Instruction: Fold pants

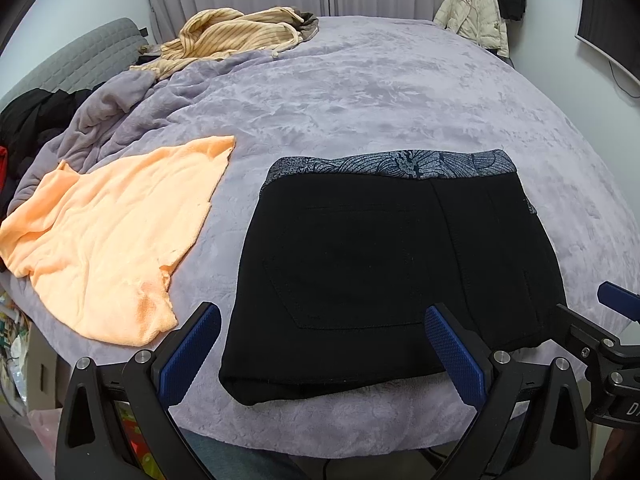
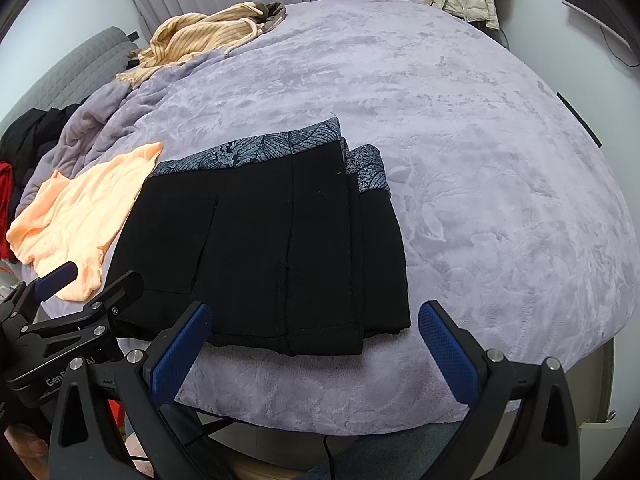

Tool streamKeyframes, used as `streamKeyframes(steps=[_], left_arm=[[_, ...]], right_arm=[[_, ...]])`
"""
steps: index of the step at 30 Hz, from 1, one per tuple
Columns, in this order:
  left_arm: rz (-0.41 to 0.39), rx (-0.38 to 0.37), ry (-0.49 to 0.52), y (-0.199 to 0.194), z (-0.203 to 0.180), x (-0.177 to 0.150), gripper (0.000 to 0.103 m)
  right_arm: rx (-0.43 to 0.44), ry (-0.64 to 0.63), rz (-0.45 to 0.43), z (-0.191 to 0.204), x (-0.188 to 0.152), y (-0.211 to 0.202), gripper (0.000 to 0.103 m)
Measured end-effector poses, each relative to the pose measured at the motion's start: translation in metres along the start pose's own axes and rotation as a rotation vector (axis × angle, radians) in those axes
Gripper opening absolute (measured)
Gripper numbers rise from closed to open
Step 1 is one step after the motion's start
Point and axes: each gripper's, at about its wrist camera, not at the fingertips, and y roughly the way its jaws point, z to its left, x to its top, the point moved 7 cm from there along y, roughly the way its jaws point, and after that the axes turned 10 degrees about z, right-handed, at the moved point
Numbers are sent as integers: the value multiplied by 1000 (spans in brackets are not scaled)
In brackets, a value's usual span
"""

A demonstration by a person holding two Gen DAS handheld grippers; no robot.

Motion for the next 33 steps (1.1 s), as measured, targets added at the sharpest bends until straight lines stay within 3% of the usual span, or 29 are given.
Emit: streamKeyframes(steps=[28, 33], left_arm=[[1, 11, -7, -1, 5, -3, 102], [-33, 28, 4, -3, 4, -1, 102]], right_arm=[[0, -1, 16, 1, -4, 8, 103], [1, -2, 17, 0, -3, 7, 103]])
